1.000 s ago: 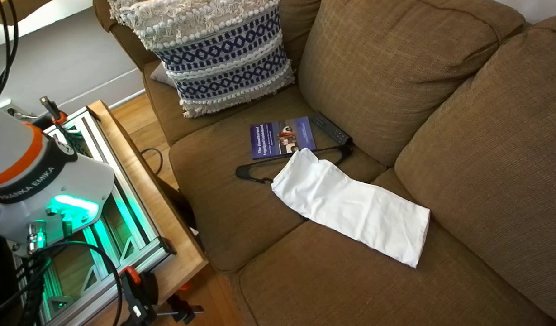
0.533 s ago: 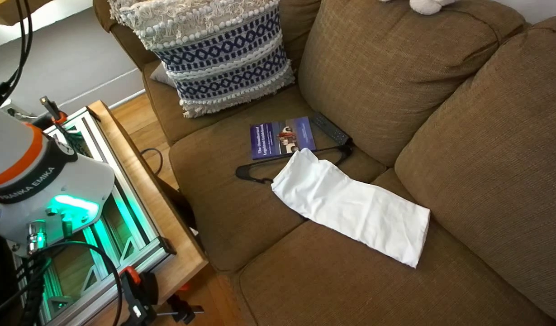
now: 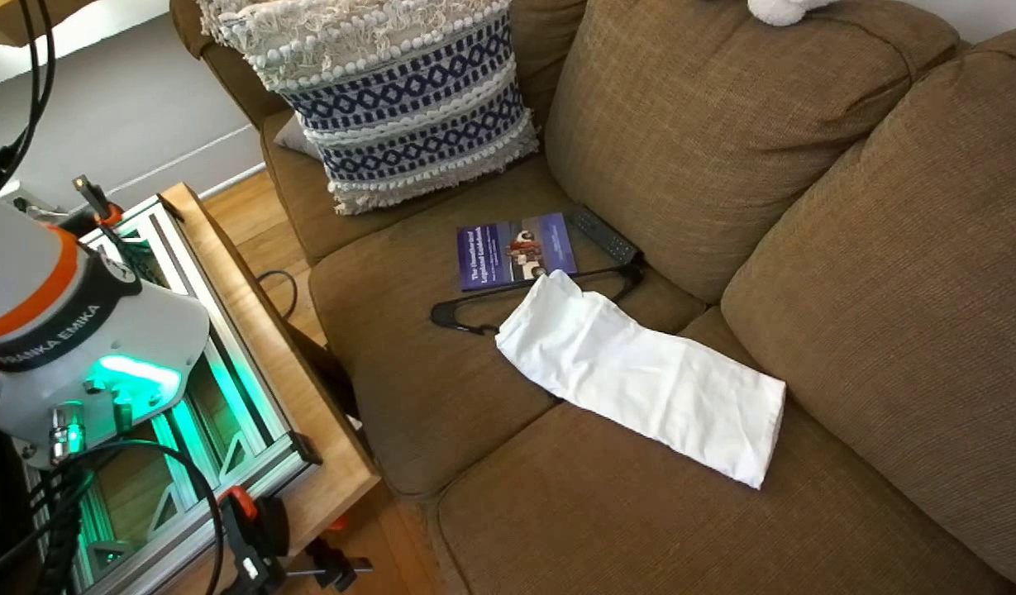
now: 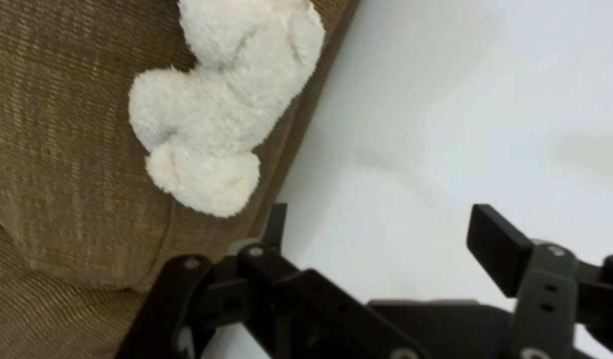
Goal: Put the white fluffy toy on the backrest of the sofa
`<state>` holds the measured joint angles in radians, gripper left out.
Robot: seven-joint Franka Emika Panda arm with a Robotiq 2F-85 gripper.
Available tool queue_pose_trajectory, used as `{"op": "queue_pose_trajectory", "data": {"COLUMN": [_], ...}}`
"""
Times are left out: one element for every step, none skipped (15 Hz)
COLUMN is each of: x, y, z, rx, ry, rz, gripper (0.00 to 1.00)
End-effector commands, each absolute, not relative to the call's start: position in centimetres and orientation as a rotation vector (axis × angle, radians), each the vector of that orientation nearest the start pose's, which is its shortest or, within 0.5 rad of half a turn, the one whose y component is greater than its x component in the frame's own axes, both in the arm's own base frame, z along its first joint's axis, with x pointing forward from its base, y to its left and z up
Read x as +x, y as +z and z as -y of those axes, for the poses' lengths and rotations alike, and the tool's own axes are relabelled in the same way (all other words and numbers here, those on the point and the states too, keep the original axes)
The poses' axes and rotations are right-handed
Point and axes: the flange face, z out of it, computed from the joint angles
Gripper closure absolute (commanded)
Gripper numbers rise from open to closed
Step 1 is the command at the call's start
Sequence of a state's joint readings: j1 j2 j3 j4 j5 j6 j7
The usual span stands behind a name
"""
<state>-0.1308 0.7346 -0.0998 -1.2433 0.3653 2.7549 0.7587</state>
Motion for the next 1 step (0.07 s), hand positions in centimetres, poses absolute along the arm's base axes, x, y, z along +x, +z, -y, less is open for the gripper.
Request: {"op": "queue_pose_trajectory", "data": {"x": [77.19], "y": [43.64], "z": [16.98], "rx": [-2.115], "ry": [-0.956], "rz": [-1.451], "gripper": [0.00]}}
